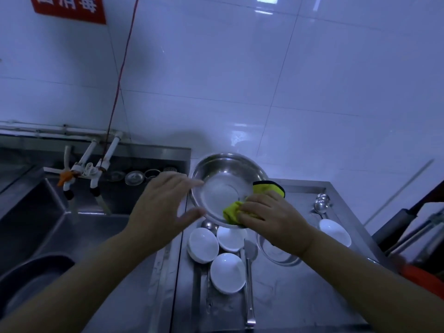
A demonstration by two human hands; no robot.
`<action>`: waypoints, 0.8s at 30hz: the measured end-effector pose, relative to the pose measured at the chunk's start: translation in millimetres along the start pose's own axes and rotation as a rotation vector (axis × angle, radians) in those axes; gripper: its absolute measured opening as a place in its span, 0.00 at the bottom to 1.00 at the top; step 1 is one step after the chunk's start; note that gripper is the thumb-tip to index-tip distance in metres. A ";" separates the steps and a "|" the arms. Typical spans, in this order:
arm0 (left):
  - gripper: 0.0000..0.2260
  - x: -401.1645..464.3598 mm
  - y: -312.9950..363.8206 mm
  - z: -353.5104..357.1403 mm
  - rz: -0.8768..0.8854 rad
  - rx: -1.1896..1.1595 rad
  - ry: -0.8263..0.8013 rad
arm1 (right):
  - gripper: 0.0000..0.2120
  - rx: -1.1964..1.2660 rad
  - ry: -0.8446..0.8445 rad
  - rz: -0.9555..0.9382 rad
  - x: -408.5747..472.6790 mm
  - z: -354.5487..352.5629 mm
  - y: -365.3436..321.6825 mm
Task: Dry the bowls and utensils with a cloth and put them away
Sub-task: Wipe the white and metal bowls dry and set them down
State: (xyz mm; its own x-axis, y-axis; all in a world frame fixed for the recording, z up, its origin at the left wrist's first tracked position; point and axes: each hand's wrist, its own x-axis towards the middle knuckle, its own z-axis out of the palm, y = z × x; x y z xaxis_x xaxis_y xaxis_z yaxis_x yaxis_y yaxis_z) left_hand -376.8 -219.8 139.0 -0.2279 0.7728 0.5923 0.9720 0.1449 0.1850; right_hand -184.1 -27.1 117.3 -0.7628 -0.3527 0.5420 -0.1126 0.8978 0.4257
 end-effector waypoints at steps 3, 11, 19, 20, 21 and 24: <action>0.15 9.9 -3.2 8.8 -0.392 -0.241 -0.111 | 0.03 -0.038 0.009 -0.058 -8.0 3.4 4.8; 0.07 22.5 14.5 72.8 -0.976 -0.969 -0.278 | 0.08 0.027 -0.115 -0.045 -36.1 33.6 9.8; 0.07 15.6 26.2 152.7 -1.215 -0.832 -0.261 | 0.30 0.275 -0.431 0.165 -56.9 114.8 -8.8; 0.08 19.7 25.2 158.5 -1.227 -0.812 -0.251 | 0.30 0.312 -0.393 0.188 -57.3 126.3 -8.2; 0.10 24.2 21.8 164.5 -1.244 -0.803 -0.245 | 0.29 0.372 -0.329 0.208 -58.8 137.6 -5.0; 0.11 38.9 1.0 184.0 -1.314 -0.888 -0.186 | 0.13 0.580 -0.004 0.342 -61.6 160.9 14.7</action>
State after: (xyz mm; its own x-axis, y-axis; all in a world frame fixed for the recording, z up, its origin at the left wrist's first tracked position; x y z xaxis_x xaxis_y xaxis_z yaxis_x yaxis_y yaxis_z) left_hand -374.2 -75.9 17.9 -0.7680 0.4774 -0.4270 -0.2408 0.4025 0.8832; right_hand -241.2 50.2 -26.4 -0.8185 -0.0234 0.5740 -0.1872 0.9555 -0.2280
